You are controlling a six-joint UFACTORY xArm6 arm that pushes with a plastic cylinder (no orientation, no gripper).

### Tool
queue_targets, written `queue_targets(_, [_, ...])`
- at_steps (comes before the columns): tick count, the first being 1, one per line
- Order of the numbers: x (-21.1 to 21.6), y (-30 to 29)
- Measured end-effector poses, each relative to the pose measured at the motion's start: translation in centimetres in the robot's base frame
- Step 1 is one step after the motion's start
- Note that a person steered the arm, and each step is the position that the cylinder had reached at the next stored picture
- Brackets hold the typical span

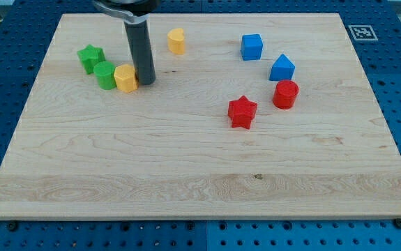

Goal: Push the yellow heart left and down a bit

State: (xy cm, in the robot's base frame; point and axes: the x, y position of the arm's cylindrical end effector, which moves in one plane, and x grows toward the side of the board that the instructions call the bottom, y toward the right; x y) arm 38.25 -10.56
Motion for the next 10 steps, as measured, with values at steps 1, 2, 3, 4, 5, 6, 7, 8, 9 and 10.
queue_targets(1, [-1.1,0.0])
queue_targets(2, [-4.4,-0.6])
queue_targets(3, [-8.2,-1.2])
queue_targets(4, [-12.2,-0.2])
queue_targets(5, [-14.3,5.7])
queue_targets(6, [-12.9,11.3])
queue_targets(7, [-10.4,9.9])
queue_targets(8, [-10.1,6.4])
queue_targets(9, [-10.1,3.1])
queue_targets(10, [-10.1,2.8])
